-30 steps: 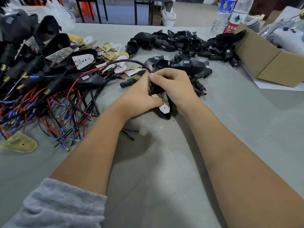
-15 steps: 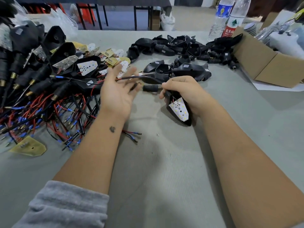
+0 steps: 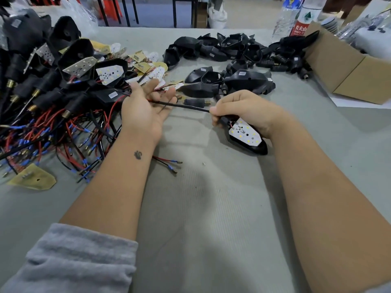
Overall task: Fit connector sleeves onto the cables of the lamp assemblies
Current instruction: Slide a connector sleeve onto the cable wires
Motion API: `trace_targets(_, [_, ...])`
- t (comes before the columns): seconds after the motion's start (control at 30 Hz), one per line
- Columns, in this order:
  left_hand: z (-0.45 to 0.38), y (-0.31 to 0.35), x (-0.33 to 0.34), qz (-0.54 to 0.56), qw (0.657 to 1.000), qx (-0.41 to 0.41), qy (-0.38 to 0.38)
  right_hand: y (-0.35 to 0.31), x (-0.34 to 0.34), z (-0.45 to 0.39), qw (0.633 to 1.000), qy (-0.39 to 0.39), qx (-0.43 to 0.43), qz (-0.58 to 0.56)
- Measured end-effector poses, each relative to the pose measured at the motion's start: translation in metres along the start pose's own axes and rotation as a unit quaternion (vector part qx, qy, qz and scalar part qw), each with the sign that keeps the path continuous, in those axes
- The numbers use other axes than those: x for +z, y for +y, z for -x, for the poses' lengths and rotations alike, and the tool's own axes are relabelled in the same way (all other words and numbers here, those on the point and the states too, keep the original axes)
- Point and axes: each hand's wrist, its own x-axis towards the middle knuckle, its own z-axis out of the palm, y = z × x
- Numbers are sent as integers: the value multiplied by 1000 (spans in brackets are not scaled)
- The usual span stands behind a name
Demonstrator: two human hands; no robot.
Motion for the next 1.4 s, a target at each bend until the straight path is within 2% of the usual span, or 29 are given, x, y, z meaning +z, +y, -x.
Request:
trace_targets(0.07, [1,-1,1,-44,998,14,30,0,1,1,1000,8,7,-8])
trace_targets(0.17, [2,0,4,-106,993,-10,47,-2,6,-1,999,12,7,-49])
trace_targets(0.3, [4,-3,8,-222,974,26,25,-8,13,-6,998,30,14,-57])
trace_targets(0.5, [8,-18,10,-415,897,108,-105,-12,22,-8,996,16,15,-82])
trace_targets(0.57, [8,-21,11,-474,861,143,-116,-14,27,-9,996,22,16,-81])
trace_targets(0.63, [7,-23,11,-498,846,158,-106,-16,33,-9,994,22,18,-103])
trace_targets(0.73, [5,-23,10,-475,859,162,-103,-19,43,-12,984,51,17,-169])
trace_targets(0.83, [4,-22,11,-475,857,162,-118,-20,50,-19,963,132,18,-233])
trace_targets(0.97, [6,-25,13,-480,854,148,-136,-14,46,-22,947,199,-7,-253])
trace_targets(1.2, [7,-27,11,-501,839,167,-133,-11,48,-23,934,233,-1,-271])
trace_targets(1.33, [6,-24,10,-448,870,175,-105,-11,49,-23,935,223,-7,-276])
trace_targets(1.4, [5,-22,8,-453,871,170,-89,-10,50,-22,942,222,-12,-251])
